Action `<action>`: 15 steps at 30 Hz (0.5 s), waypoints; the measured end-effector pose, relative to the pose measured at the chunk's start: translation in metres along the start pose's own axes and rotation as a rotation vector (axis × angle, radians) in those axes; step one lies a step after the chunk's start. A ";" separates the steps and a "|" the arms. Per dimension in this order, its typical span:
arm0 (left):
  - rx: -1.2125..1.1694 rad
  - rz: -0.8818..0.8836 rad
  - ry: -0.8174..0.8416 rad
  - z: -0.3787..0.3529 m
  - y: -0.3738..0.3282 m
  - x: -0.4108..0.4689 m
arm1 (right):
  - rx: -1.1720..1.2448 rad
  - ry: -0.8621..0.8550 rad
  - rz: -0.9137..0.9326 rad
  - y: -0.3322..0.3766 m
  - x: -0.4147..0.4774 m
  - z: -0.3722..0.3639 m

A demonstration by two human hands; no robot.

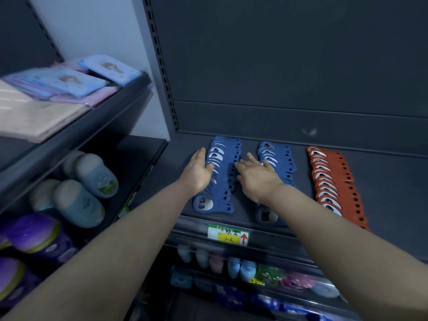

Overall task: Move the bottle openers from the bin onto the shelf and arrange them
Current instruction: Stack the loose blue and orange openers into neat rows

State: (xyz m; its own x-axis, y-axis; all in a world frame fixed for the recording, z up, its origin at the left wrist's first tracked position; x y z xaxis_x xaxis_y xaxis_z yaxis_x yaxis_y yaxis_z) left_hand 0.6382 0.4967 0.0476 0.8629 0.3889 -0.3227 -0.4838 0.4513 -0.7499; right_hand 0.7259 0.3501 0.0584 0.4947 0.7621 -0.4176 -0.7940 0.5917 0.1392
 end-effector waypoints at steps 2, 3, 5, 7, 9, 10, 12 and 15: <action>0.088 -0.021 0.003 -0.001 -0.008 -0.002 | 0.015 -0.050 -0.020 -0.009 -0.009 -0.001; 0.122 -0.036 0.018 -0.003 -0.013 -0.001 | 0.028 -0.065 -0.043 -0.016 -0.015 -0.003; 0.188 -0.056 0.066 -0.014 -0.026 0.001 | 0.069 -0.087 -0.120 -0.035 -0.025 -0.010; 0.245 -0.106 0.117 -0.029 -0.044 0.005 | 0.128 -0.096 -0.210 -0.056 -0.034 -0.014; 0.252 -0.129 0.170 -0.046 -0.063 0.011 | 0.214 -0.067 -0.272 -0.071 -0.042 -0.013; 0.241 -0.118 0.204 -0.054 -0.072 0.015 | 0.252 -0.042 -0.289 -0.075 -0.045 -0.011; 0.222 -0.084 0.255 -0.069 -0.084 0.022 | 0.305 0.005 -0.296 -0.080 -0.047 -0.007; 0.224 -0.046 0.252 -0.086 -0.089 0.030 | 0.333 0.035 -0.276 -0.080 -0.045 -0.003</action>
State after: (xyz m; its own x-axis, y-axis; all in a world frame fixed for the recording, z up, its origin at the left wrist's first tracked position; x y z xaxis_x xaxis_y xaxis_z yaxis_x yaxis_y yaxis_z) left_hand 0.7194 0.3986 0.0551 0.8798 0.1658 -0.4456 -0.4398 0.6396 -0.6304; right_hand 0.7661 0.2679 0.0630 0.6554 0.5574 -0.5096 -0.4733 0.8290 0.2979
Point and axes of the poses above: each hand's wrist, its own x-axis towards the middle knuckle, its own z-axis out of the back of the hand, y = z × x, the point moved 2 cm from there along x, towards the middle knuckle, and after that the axes turned 15 degrees about y, right-handed, at the moved point
